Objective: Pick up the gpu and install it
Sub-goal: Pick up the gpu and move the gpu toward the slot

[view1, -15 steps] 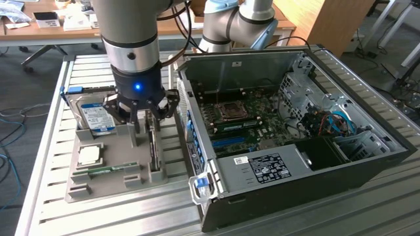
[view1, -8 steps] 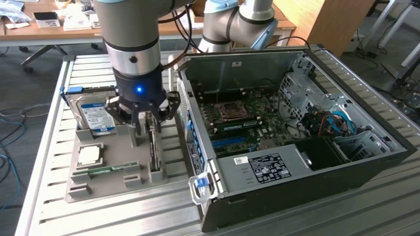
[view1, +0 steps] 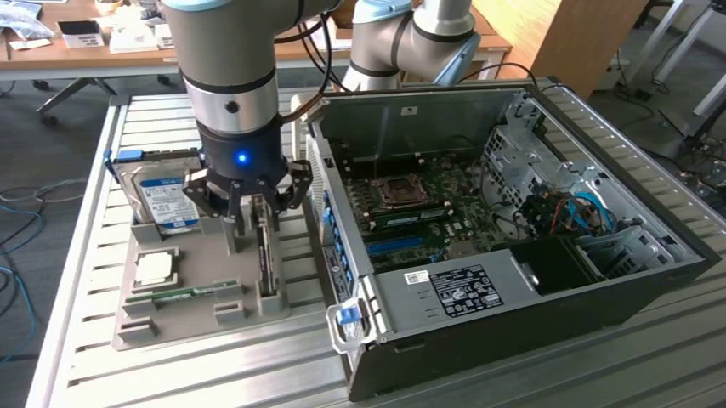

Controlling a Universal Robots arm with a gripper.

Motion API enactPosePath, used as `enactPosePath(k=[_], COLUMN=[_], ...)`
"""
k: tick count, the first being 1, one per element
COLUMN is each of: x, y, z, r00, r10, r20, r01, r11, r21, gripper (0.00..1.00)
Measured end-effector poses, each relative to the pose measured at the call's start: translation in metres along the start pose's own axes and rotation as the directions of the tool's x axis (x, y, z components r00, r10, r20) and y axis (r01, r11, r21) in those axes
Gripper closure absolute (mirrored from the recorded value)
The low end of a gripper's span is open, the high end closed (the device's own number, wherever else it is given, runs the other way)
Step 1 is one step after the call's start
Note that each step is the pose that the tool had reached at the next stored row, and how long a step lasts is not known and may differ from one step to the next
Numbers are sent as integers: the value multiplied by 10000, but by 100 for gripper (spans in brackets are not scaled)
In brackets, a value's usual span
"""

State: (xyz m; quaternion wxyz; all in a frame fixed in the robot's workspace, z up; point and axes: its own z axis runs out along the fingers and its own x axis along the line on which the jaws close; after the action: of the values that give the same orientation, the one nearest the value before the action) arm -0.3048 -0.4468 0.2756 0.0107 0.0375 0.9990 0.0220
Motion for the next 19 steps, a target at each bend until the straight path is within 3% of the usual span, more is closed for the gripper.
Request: enactPosePath(k=[19], x=[1], y=[-3], z=[72], r00=[10000], r10=[0], r20=[2], r01=[0], r11=[10000], r21=[-2], gripper=[51])
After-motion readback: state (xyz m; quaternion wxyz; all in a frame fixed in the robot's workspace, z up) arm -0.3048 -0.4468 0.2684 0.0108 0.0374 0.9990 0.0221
